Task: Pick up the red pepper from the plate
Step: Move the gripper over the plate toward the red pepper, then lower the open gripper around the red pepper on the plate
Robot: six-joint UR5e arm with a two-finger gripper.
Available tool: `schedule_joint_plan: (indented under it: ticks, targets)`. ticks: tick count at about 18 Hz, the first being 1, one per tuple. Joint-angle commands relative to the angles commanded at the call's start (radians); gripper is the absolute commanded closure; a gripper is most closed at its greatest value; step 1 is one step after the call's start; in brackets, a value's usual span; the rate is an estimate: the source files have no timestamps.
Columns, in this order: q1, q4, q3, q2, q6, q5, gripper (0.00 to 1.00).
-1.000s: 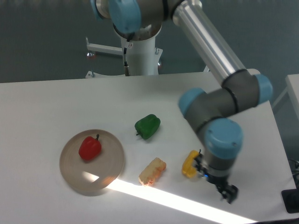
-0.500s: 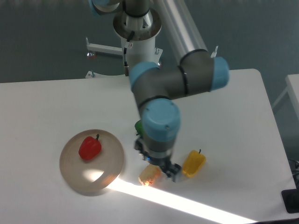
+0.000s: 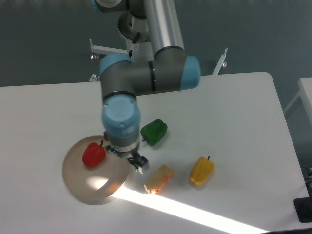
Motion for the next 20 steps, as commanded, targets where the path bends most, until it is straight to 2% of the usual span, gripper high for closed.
schedule_joint_plan:
  ticks: [3,4,9,11,17,20]
  targets:
    - [-0.029,0.119,-0.104,0.017,-0.046,0.006,0.00]
    - [-0.032,0.129,-0.124,0.026,-0.046,0.011,0.00]
    - [-0.055,0.126,-0.155,0.041,-0.064,0.017,0.00]
    - [-0.069,0.127,-0.161,0.041,-0.118,0.015,0.00]
    - [-0.078,0.154,-0.171,0.041,-0.224,0.011,0.00]
    - [-0.083,0.181,-0.181,0.040,-0.236,0.014,0.00]
